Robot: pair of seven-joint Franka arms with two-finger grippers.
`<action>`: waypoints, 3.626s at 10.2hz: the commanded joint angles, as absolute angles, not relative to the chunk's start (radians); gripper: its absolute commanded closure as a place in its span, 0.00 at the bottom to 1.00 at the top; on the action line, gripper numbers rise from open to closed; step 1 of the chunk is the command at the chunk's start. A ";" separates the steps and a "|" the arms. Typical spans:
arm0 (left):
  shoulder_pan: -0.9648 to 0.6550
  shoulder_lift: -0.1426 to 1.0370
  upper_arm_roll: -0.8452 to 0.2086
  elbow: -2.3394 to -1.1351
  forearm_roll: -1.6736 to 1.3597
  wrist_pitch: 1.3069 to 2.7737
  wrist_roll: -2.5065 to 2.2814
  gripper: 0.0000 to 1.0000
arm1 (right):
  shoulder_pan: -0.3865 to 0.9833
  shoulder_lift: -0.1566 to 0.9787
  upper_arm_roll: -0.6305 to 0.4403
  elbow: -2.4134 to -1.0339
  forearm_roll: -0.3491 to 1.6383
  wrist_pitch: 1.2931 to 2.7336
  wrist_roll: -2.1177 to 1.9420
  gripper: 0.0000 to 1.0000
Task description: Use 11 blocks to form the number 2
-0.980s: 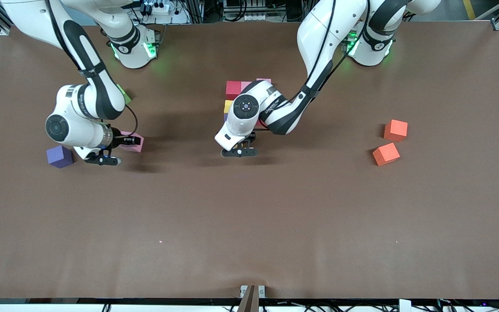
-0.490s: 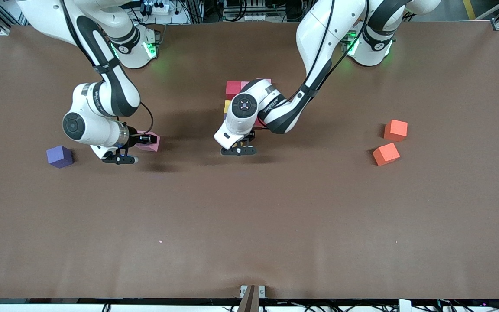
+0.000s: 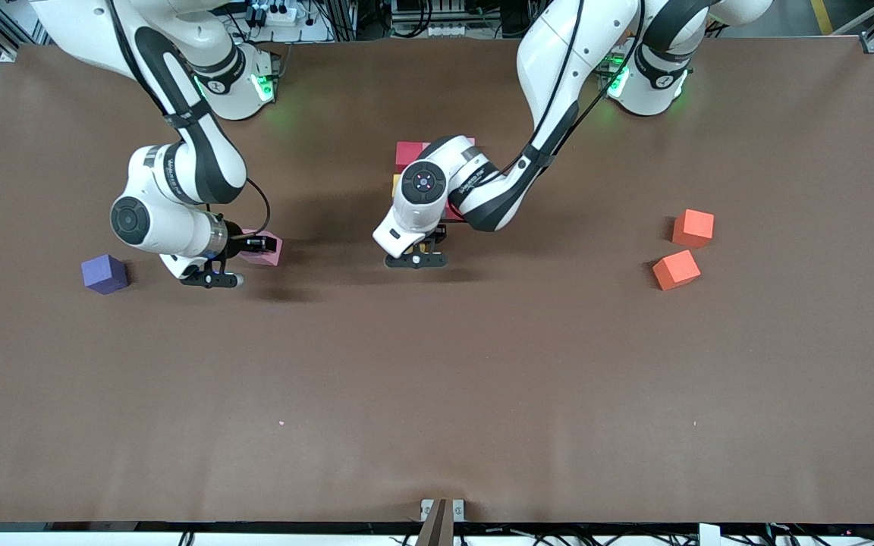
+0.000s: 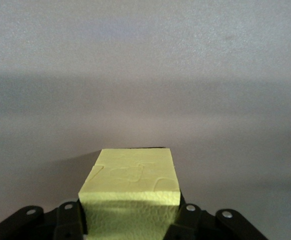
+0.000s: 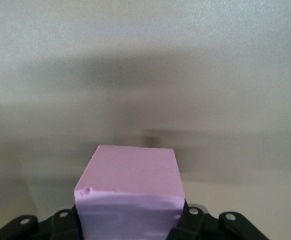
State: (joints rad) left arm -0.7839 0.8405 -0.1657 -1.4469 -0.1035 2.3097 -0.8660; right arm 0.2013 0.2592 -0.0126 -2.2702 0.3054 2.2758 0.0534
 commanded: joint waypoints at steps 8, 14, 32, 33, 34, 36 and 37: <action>-0.764 0.761 -0.155 -1.439 -0.133 2.290 -0.868 0.00 | 0.213 0.235 -0.012 -2.264 0.327 2.263 0.107 0.62; -0.563 0.457 -0.155 -1.450 -0.163 1.869 -0.862 0.00 | 0.377 0.241 -0.014 -2.188 0.327 2.261 0.444 0.62; -0.150 0.207 -0.044 -2.033 0.057 2.073 -0.393 0.00 | 0.765 0.656 -0.015 -1.542 0.400 2.302 1.785 0.63; -0.149 0.206 -0.043 -2.090 0.057 2.141 -0.391 0.00 | 0.768 0.660 -0.015 -1.549 0.403 2.328 1.825 0.63; -0.146 0.206 -0.040 -2.117 0.057 2.173 -0.391 0.00 | 0.778 0.672 -0.015 -1.552 0.400 2.330 1.862 0.63; -0.144 0.215 -0.037 -2.135 0.057 2.193 -0.391 0.00 | 0.808 0.681 -0.017 -1.592 0.390 2.335 1.868 0.63; -0.144 0.222 -0.037 -2.152 0.057 2.229 -0.391 0.00 | 0.816 0.680 -0.018 -1.614 0.387 2.332 1.870 0.63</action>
